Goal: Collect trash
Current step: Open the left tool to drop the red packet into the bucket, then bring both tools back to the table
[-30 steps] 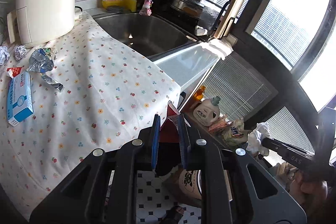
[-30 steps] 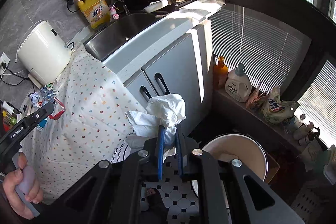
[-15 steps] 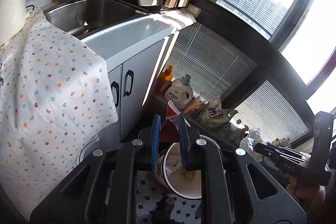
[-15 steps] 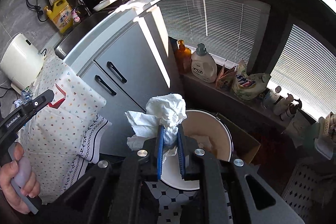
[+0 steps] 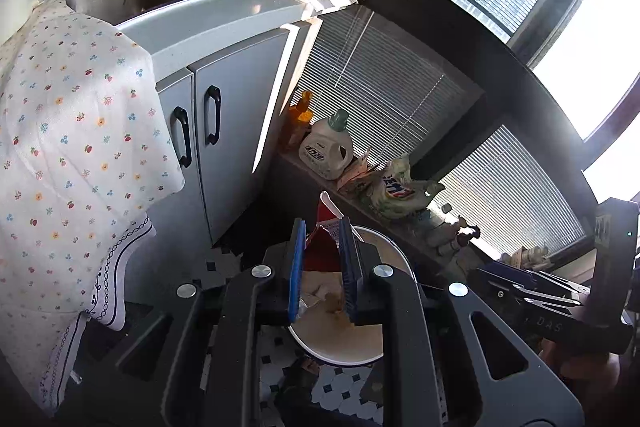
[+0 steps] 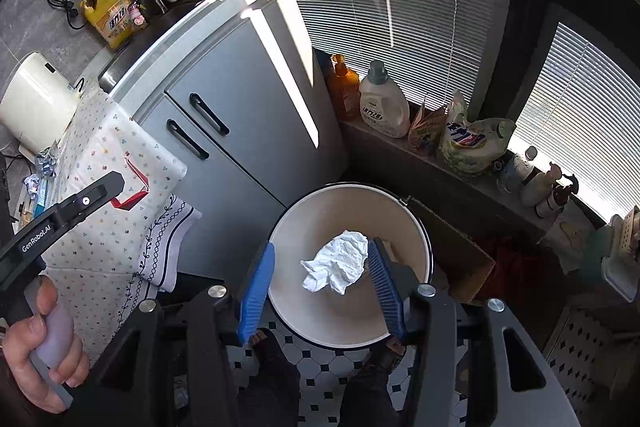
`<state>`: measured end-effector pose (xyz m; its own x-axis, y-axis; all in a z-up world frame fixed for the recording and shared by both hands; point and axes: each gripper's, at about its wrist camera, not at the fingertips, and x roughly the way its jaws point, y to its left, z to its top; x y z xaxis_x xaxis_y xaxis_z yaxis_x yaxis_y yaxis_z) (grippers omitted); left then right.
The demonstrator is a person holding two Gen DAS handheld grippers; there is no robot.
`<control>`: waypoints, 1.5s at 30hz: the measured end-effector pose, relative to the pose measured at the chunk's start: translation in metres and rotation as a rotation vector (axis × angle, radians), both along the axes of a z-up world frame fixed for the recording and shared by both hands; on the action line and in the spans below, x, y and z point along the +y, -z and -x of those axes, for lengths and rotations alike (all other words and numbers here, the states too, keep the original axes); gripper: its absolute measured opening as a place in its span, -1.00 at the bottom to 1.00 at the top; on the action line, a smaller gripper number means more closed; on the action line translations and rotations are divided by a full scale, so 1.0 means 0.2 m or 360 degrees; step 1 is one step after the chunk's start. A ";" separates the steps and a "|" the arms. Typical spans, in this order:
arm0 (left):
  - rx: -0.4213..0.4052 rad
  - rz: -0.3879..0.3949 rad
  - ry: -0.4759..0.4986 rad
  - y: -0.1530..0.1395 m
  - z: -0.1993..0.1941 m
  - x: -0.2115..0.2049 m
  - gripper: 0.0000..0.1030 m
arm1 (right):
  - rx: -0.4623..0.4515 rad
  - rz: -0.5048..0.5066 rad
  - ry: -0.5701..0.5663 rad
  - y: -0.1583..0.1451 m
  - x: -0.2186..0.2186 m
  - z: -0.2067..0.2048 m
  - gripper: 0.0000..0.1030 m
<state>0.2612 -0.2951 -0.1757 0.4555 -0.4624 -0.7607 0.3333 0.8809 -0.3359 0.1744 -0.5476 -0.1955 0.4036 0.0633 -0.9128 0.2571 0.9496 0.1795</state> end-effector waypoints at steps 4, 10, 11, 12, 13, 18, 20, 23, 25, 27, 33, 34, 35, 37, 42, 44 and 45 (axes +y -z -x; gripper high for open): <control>0.0079 -0.0008 0.0103 0.08 0.03 -0.10 -0.67 | 0.0001 0.0008 0.0065 -0.01 -0.06 0.06 -0.01; 0.0194 -0.0025 0.0325 0.19 0.07 -0.33 -0.66 | 0.0016 0.0029 0.0204 -0.02 -0.17 0.18 0.04; 0.0218 -0.0027 0.0363 0.21 0.07 -0.37 -0.65 | 0.0018 0.0032 0.0226 -0.02 -0.19 0.20 0.04; 0.0253 -0.0026 0.0399 0.22 0.08 -0.41 -0.58 | 0.0019 0.0035 0.0250 -0.02 -0.21 0.22 0.04; 0.0295 -0.0020 0.0434 0.24 0.08 -0.44 -0.49 | 0.0020 0.0035 0.0274 -0.02 -0.22 0.24 0.04; 0.0286 -0.0008 0.0479 0.22 0.08 -0.50 0.18 | 0.0024 0.0044 0.0347 -0.03 -0.27 0.28 0.07; 0.0268 0.0000 0.0461 0.19 0.07 -0.47 0.28 | 0.0005 0.0054 0.0354 -0.05 -0.26 0.28 0.15; 0.0213 -0.0016 0.0408 0.12 0.04 -0.39 0.45 | -0.0032 0.0065 0.0332 -0.08 -0.21 0.24 0.31; 0.0174 -0.0032 0.0359 0.07 0.02 -0.30 0.53 | -0.0052 0.0060 0.0304 -0.09 -0.16 0.20 0.40; 0.0137 -0.0047 0.0287 0.03 -0.01 -0.19 0.63 | -0.0077 0.0057 0.0264 -0.11 -0.09 0.15 0.49; 0.0066 -0.0075 0.0014 -0.09 -0.07 0.22 0.83 | -0.0198 0.0063 0.0115 -0.19 0.20 -0.04 0.81; 0.0057 -0.0079 -0.0028 -0.10 -0.08 0.29 0.84 | -0.0212 0.0059 0.0088 -0.20 0.25 -0.08 0.85; 0.0047 -0.0084 -0.0068 -0.12 -0.08 0.36 0.86 | -0.0221 0.0054 0.0061 -0.21 0.30 -0.11 0.85; 0.0018 -0.0090 -0.0141 -0.16 -0.09 0.49 0.87 | -0.0241 0.0040 -0.0001 -0.22 0.41 -0.17 0.85; -0.0048 -0.0090 -0.0315 -0.24 -0.08 0.81 0.88 | -0.0309 0.0022 -0.0146 -0.29 0.67 -0.30 0.85; -0.0071 -0.0083 -0.0380 -0.27 -0.07 0.93 0.88 | -0.0338 0.0013 -0.0200 -0.31 0.77 -0.34 0.85; -0.0082 -0.0082 -0.0411 -0.28 -0.07 0.98 0.88 | -0.0350 0.0011 -0.0227 -0.31 0.83 -0.36 0.85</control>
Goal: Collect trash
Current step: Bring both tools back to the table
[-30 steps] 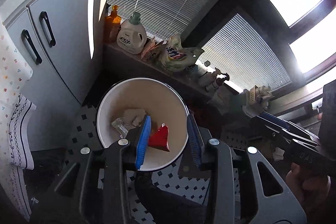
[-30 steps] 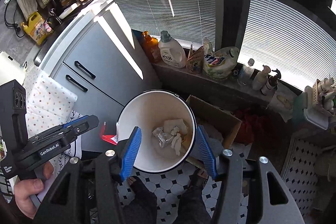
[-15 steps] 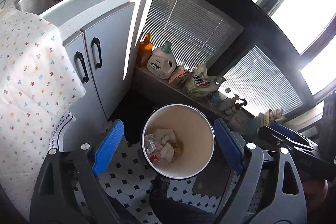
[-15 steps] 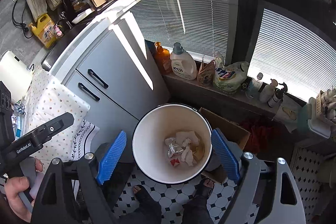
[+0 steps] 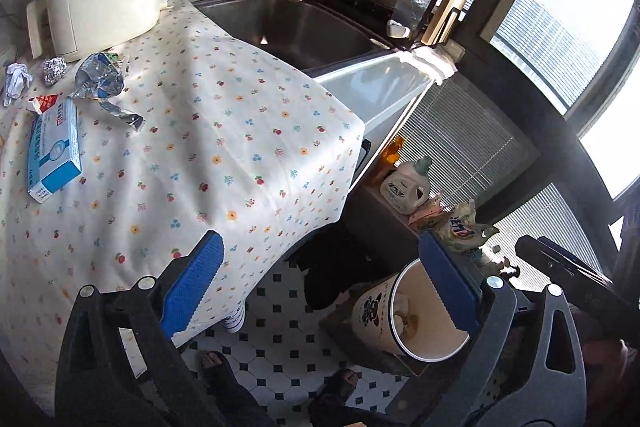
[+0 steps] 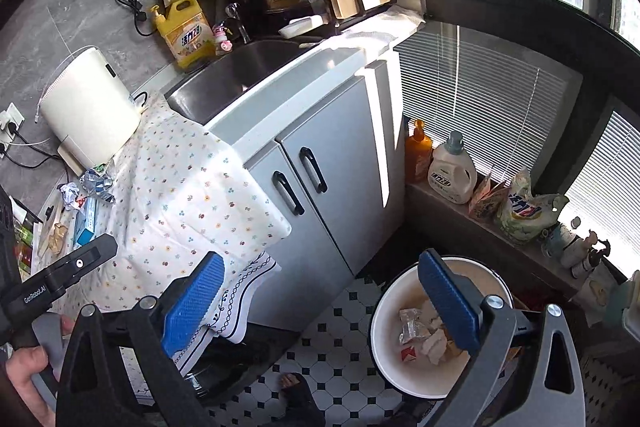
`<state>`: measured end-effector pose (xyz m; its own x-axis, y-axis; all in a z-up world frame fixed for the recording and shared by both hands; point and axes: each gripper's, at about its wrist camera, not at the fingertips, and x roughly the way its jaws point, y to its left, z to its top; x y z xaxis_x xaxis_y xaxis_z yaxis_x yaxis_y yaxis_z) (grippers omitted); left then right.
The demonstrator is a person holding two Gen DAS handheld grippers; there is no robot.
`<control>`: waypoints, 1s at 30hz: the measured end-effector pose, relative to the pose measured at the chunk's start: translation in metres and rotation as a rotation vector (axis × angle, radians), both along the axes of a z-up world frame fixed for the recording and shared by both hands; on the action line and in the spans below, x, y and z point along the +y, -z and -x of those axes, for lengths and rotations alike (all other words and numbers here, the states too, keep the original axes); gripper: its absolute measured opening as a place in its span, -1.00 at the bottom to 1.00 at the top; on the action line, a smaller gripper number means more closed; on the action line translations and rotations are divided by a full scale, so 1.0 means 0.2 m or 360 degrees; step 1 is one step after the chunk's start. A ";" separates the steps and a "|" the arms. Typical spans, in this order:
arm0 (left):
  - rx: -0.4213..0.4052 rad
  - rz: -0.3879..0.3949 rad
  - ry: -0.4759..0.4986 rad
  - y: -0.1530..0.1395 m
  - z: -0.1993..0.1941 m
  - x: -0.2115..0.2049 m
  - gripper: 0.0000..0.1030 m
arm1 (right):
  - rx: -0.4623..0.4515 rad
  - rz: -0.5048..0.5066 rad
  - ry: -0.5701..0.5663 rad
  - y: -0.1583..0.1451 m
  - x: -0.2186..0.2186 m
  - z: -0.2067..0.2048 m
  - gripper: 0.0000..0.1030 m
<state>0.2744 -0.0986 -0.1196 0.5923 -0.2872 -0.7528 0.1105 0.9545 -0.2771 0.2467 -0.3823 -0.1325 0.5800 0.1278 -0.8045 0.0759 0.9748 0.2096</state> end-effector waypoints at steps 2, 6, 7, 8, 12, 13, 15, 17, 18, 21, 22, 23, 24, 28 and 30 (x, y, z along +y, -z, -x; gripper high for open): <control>-0.0026 0.0004 -0.0063 -0.02 0.01 0.13 0.88 | -0.0022 -0.0003 -0.0047 -0.02 0.10 -0.04 0.85; -0.0061 -0.0018 -0.0175 -0.05 0.03 0.33 0.88 | -0.0050 -0.0028 -0.0129 -0.04 0.29 -0.13 0.85; -0.0072 -0.0019 -0.0203 -0.06 0.03 0.38 0.88 | -0.0053 -0.0027 -0.0152 -0.04 0.34 -0.15 0.85; -0.0083 -0.0017 -0.0234 -0.07 0.03 0.43 0.88 | -0.0058 -0.0026 -0.0181 -0.05 0.39 -0.17 0.85; -0.0114 -0.0004 -0.0355 -0.08 0.05 0.65 0.88 | -0.0095 -0.0013 -0.0300 -0.06 0.60 -0.23 0.85; -0.0118 -0.0006 -0.0380 -0.08 0.06 0.70 0.88 | -0.0104 -0.0012 -0.0326 -0.06 0.65 -0.25 0.85; -0.0129 -0.0007 -0.0427 -0.08 0.08 0.80 0.88 | -0.0114 -0.0024 -0.0386 -0.06 0.75 -0.27 0.85; -0.0142 -0.0003 -0.0476 -0.09 0.10 0.91 0.88 | -0.0114 -0.0040 -0.0455 -0.05 0.86 -0.30 0.85; -0.0149 -0.0002 -0.0502 -0.08 0.11 0.96 0.88 | -0.0115 -0.0041 -0.0493 -0.04 0.92 -0.31 0.85; -0.0157 0.0004 -0.0581 -0.07 0.13 1.10 0.88 | -0.0114 -0.0035 -0.0601 -0.02 1.09 -0.35 0.80; -0.0158 0.0011 -0.0607 -0.06 0.14 1.15 0.88 | -0.0107 -0.0039 -0.0636 -0.02 1.14 -0.37 0.73; -0.0157 0.0017 -0.0631 -0.06 0.15 1.20 0.88 | -0.0097 -0.0043 -0.0662 -0.01 1.19 -0.38 0.69; -0.0157 0.0021 -0.0651 -0.05 0.15 1.25 0.88 | -0.0088 -0.0049 -0.0687 0.00 1.24 -0.40 0.61; -0.0158 0.0023 -0.0711 -0.03 0.17 1.42 0.88 | -0.0070 -0.0071 -0.0731 0.04 1.41 -0.46 0.47; -0.0153 0.0026 -0.0736 -0.02 0.16 1.50 0.88 | -0.0061 -0.0078 -0.0733 0.06 1.48 -0.50 0.40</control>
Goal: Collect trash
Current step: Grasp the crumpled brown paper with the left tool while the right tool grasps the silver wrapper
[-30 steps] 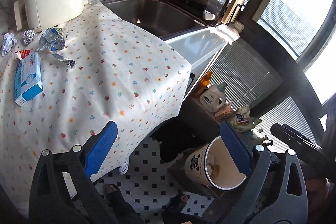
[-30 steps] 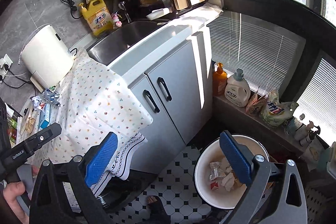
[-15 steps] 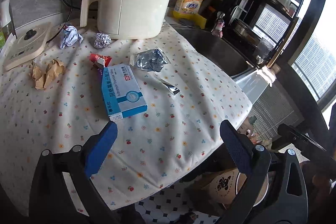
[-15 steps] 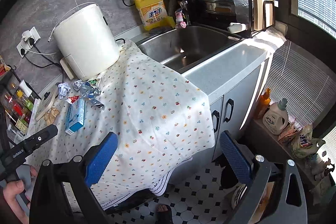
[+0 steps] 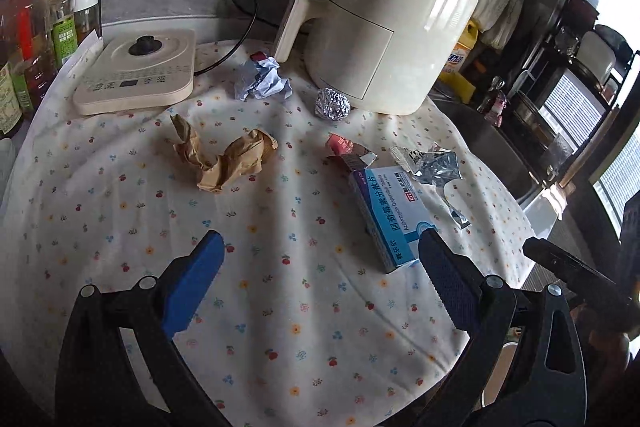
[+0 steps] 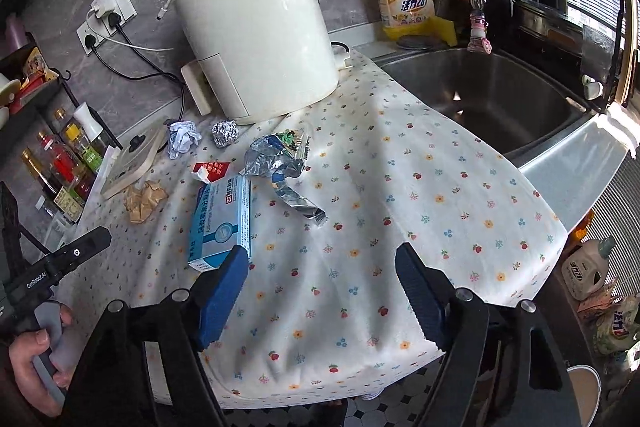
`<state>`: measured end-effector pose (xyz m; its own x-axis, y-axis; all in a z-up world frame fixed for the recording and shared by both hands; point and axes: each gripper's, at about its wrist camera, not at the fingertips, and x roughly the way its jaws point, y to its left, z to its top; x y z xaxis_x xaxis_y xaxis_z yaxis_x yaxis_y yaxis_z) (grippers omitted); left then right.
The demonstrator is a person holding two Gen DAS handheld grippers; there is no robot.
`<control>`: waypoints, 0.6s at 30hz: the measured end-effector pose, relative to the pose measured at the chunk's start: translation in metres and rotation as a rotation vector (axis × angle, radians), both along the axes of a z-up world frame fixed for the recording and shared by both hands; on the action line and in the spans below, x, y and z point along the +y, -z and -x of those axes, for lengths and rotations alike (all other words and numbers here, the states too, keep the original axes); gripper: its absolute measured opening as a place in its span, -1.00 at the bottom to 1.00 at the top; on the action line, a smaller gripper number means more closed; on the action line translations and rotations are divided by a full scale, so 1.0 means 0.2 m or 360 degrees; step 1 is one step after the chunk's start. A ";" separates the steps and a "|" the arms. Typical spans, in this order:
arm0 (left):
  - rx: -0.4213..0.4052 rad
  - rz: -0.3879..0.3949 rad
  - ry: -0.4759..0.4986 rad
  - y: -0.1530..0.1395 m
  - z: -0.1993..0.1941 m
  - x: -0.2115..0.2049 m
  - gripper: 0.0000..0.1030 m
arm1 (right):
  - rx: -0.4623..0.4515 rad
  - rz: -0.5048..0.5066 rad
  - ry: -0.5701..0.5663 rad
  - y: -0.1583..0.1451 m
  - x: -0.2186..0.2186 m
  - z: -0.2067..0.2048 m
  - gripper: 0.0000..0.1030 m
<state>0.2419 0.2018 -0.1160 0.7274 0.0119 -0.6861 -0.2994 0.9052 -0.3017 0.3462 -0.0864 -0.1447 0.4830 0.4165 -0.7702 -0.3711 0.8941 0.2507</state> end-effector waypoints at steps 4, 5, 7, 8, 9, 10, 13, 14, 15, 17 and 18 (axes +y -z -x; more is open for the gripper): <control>0.0013 0.0003 -0.0034 0.01 -0.03 0.15 0.86 | 0.0026 0.0006 0.0017 0.06 0.12 -0.09 0.32; 0.0019 0.0002 -0.0036 0.02 -0.05 0.19 0.85 | 0.0036 0.0010 0.0021 0.07 0.14 -0.11 0.31; 0.0033 0.0001 -0.0042 0.03 -0.09 0.25 0.83 | 0.0050 0.0022 0.0030 0.10 0.19 -0.16 0.26; 0.0043 0.0004 -0.0046 0.05 -0.10 0.28 0.82 | 0.0052 0.0029 0.0034 0.12 0.22 -0.18 0.25; 0.0056 0.0008 -0.0052 0.06 -0.12 0.31 0.80 | 0.0055 0.0039 0.0033 0.14 0.24 -0.20 0.23; 0.0074 0.0009 -0.0061 0.07 -0.15 0.34 0.78 | 0.0062 0.0051 0.0032 0.15 0.26 -0.21 0.20; 0.0130 -0.0005 -0.0080 0.12 -0.22 0.40 0.75 | 0.0104 0.0085 0.0042 0.21 0.30 -0.27 0.10; 0.0151 -0.0009 -0.0079 0.14 -0.25 0.41 0.74 | 0.0114 0.0094 0.0047 0.22 0.31 -0.28 0.09; 0.0172 -0.0010 -0.0072 0.16 -0.27 0.42 0.74 | 0.0119 0.0106 0.0052 0.23 0.32 -0.30 0.08; 0.0205 -0.0015 -0.0057 0.19 -0.31 0.43 0.74 | 0.0122 0.0129 0.0047 0.26 0.33 -0.32 0.08; 0.0218 -0.0022 -0.0047 0.21 -0.33 0.43 0.74 | 0.0125 0.0144 0.0045 0.27 0.33 -0.34 0.05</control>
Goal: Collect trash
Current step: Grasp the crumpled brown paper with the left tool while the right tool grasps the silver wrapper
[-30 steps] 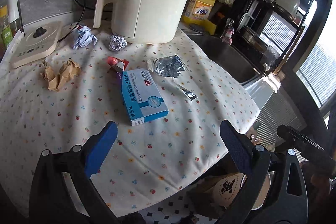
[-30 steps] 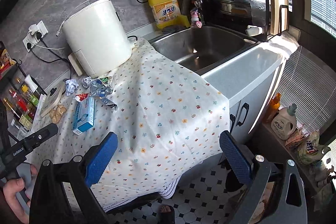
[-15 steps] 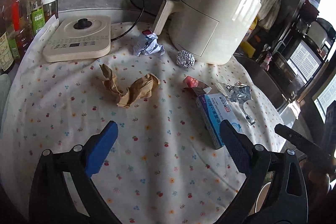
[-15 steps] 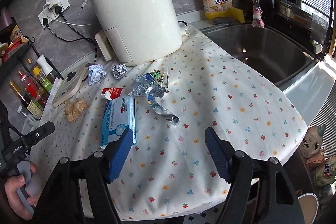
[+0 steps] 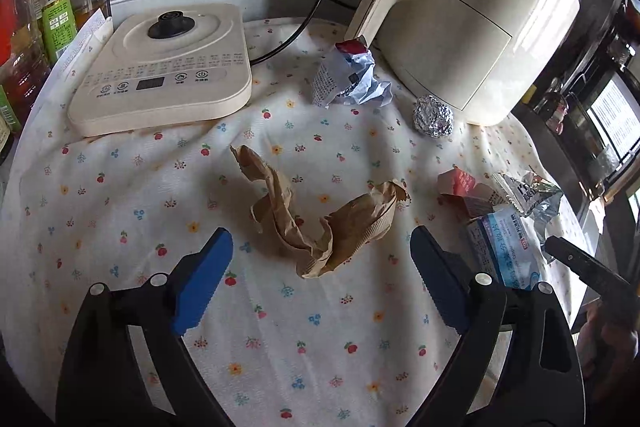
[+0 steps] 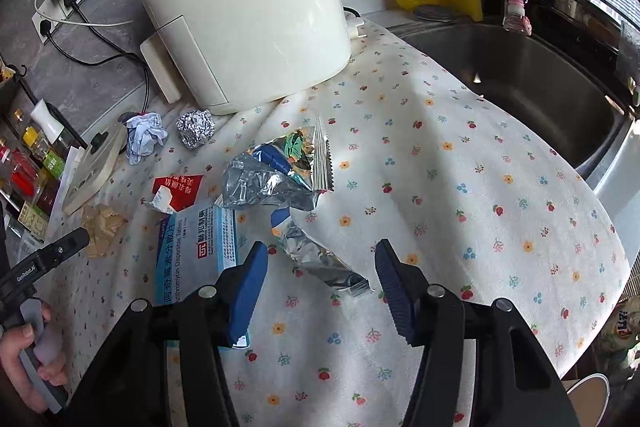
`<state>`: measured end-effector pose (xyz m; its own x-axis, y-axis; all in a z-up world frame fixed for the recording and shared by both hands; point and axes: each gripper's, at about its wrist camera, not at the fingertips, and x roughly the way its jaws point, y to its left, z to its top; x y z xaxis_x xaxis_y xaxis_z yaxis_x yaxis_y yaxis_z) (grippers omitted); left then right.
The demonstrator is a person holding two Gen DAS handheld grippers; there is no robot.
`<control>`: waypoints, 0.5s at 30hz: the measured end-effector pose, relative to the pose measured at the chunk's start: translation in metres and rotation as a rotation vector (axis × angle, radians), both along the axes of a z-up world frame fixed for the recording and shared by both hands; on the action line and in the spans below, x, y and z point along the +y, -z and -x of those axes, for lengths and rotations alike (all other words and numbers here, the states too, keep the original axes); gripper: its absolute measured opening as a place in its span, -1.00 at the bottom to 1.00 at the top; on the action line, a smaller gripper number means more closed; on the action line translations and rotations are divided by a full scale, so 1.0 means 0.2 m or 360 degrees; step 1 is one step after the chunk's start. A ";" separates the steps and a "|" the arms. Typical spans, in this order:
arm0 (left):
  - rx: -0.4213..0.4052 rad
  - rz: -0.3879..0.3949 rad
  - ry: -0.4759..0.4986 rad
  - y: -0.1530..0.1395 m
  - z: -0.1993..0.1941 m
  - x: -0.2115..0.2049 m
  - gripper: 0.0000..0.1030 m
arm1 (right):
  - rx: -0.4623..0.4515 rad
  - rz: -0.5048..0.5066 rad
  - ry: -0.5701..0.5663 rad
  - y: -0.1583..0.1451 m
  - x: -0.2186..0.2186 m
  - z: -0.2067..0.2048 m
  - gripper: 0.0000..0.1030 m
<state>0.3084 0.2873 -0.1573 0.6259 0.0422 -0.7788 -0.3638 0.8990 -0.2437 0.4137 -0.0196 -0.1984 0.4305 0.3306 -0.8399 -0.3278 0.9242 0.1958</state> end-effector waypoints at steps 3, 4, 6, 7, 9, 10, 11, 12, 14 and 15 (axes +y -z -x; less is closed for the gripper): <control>0.0028 -0.0029 0.0023 0.04 -0.05 -0.02 0.73 | 0.0032 0.0037 -0.0025 0.04 0.01 -0.03 -0.11; 0.0035 -0.0040 0.0020 0.04 -0.06 -0.03 0.68 | 0.0048 0.0051 -0.0044 0.05 0.02 -0.04 -0.35; 0.0058 -0.0034 0.0007 0.06 -0.06 -0.04 0.15 | 0.0031 0.0082 -0.0075 0.05 0.02 -0.03 -0.67; 0.0066 -0.0027 -0.0005 0.06 -0.06 -0.04 0.03 | 0.0035 0.0074 -0.0086 0.04 0.01 -0.03 -0.85; 0.0043 -0.0017 -0.0009 0.04 -0.03 -0.06 -0.40 | 0.0018 0.0058 -0.0096 0.01 -0.02 0.00 -0.91; 0.0032 -0.0019 -0.0010 0.03 -0.02 -0.07 -0.42 | 0.0010 0.0053 -0.0105 -0.01 -0.03 0.01 -0.93; 0.0012 -0.0026 -0.0020 0.02 0.00 -0.08 -0.45 | 0.0006 0.0043 -0.0115 -0.02 -0.05 0.03 -0.93; -0.0005 -0.0031 -0.0033 0.01 0.02 -0.09 -0.46 | 0.0003 0.0033 -0.0123 -0.04 -0.07 0.04 -0.94; -0.0030 -0.0029 -0.0060 -0.02 0.07 -0.12 -0.47 | -0.0002 0.0013 -0.0136 -0.07 -0.12 0.08 -0.94; -0.0044 -0.0029 -0.0075 -0.04 0.09 -0.15 -0.47 | -0.0006 0.0000 -0.0141 -0.09 -0.15 0.10 -0.95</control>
